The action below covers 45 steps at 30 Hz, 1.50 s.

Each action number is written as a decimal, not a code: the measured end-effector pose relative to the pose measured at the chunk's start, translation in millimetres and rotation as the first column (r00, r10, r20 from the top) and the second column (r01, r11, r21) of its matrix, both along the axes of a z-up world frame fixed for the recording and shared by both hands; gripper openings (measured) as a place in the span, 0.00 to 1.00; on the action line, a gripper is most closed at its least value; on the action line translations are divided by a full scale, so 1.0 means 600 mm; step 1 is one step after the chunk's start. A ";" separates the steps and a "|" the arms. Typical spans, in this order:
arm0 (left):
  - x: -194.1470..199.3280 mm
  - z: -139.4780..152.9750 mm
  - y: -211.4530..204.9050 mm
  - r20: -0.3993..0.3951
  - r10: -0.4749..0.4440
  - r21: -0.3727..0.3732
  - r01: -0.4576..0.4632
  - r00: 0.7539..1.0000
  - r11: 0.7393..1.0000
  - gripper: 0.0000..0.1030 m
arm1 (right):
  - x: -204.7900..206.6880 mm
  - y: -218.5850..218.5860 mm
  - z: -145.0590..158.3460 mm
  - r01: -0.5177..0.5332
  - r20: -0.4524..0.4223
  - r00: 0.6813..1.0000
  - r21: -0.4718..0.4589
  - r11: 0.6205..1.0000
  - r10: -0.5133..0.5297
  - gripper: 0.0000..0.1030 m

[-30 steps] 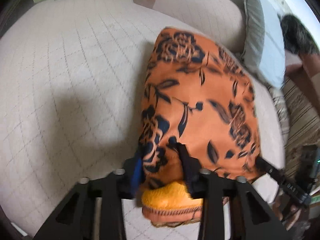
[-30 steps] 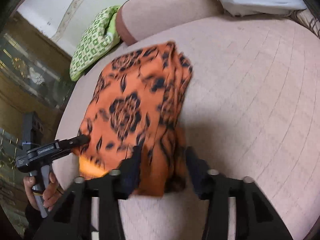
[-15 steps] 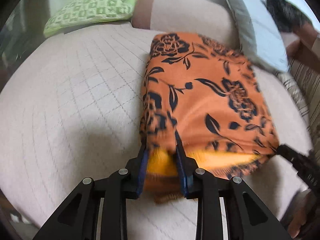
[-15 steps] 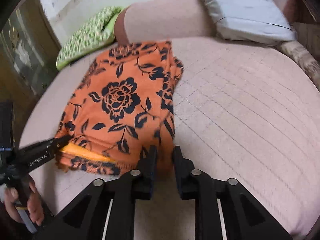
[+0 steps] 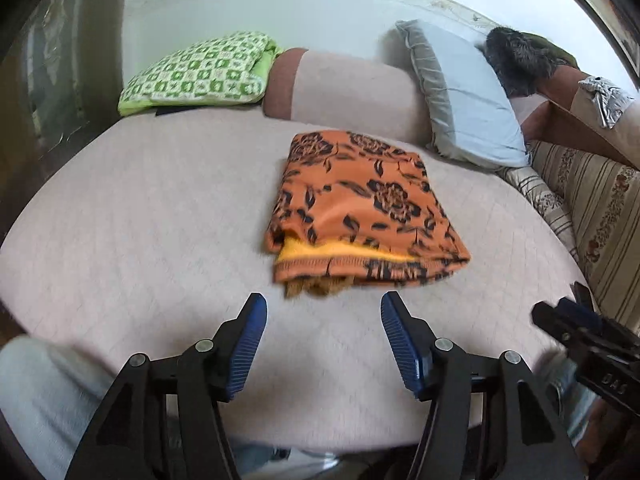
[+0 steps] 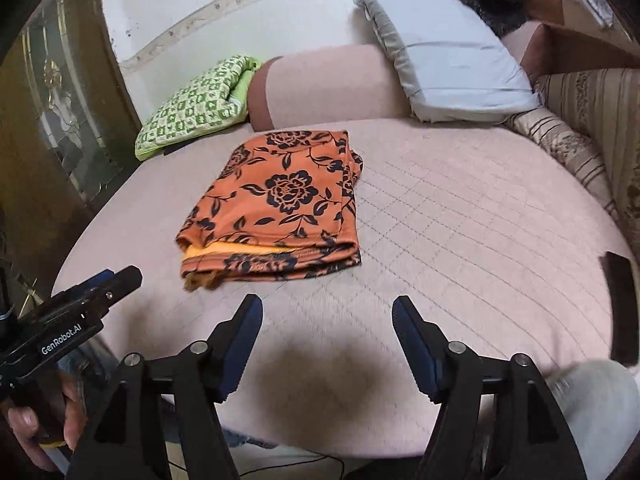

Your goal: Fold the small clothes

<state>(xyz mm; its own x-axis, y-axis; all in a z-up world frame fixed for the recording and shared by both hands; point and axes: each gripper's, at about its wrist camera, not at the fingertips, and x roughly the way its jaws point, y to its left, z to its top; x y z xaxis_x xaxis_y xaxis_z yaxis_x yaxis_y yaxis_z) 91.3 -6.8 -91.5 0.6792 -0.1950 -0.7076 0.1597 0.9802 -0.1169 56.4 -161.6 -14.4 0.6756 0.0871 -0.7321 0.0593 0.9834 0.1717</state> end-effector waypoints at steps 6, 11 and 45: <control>-0.050 0.053 0.029 0.006 0.064 0.001 -0.064 0.998 0.998 0.58 | -0.041 0.003 0.039 0.028 0.013 1.000 0.001 1.000 -0.028 0.73; -0.069 0.102 0.033 0.011 0.084 -0.001 -0.084 0.996 0.996 0.57 | -0.062 -0.002 0.079 0.048 0.044 0.998 0.013 0.999 -0.049 0.73; -0.128 0.219 0.018 0.005 0.026 0.156 -0.026 1.000 0.987 0.66 | -0.090 0.053 0.196 0.032 0.030 0.999 -0.063 0.998 -0.030 0.83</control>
<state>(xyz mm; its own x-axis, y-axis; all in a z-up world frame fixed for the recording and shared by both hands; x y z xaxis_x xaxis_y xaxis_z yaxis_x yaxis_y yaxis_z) 14.7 3.8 39.7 0.6848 -0.0648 -0.7258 0.1343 0.9902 0.0383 2.5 -129.8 103.1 0.6986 0.0201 -0.7152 0.0858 0.9900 0.1116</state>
